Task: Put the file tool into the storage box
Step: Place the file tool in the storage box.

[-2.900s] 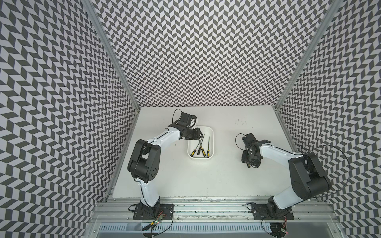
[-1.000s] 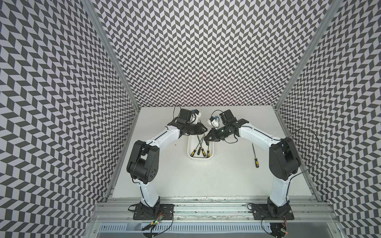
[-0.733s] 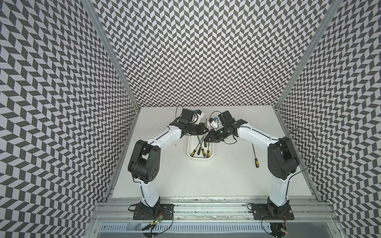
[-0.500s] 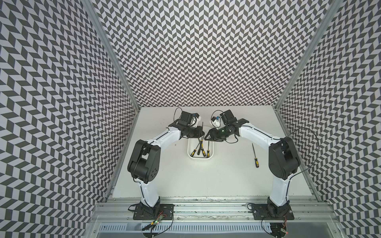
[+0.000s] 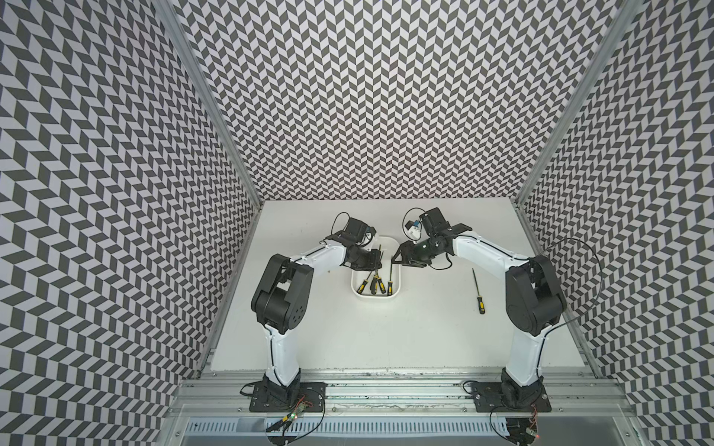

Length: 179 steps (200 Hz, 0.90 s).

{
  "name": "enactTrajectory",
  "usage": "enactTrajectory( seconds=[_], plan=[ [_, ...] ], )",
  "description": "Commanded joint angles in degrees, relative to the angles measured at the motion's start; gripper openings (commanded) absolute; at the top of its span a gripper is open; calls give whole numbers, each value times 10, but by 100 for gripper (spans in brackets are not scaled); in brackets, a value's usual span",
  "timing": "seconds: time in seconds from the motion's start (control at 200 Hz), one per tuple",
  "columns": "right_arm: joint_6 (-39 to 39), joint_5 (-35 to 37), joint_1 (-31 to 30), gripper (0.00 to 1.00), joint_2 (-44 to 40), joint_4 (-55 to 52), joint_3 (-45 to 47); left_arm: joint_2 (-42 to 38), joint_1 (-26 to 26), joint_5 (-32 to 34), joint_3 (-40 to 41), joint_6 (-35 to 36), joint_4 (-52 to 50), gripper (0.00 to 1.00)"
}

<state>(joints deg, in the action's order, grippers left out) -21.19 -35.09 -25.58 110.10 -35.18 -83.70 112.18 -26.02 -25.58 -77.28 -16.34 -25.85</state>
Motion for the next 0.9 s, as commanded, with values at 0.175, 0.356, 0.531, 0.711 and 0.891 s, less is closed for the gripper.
enactTrajectory(
  seconds=[0.175,0.356,0.531,0.711,0.891],
  plan=[
    [14,22,12,53,-21,-10,25,22,-22,-5,-33,-16,-14,0],
    [22,31,17,53,-33,-19,36,26,-31,0,-43,-34,-10,0],
    [28,46,20,53,-44,-29,42,41,-37,-1,-45,-56,3,0],
    [26,52,22,53,-50,-29,50,58,-38,-1,-53,-78,10,0],
    [20,61,21,55,-51,-28,54,52,-39,6,-42,-86,10,22]
  ],
)
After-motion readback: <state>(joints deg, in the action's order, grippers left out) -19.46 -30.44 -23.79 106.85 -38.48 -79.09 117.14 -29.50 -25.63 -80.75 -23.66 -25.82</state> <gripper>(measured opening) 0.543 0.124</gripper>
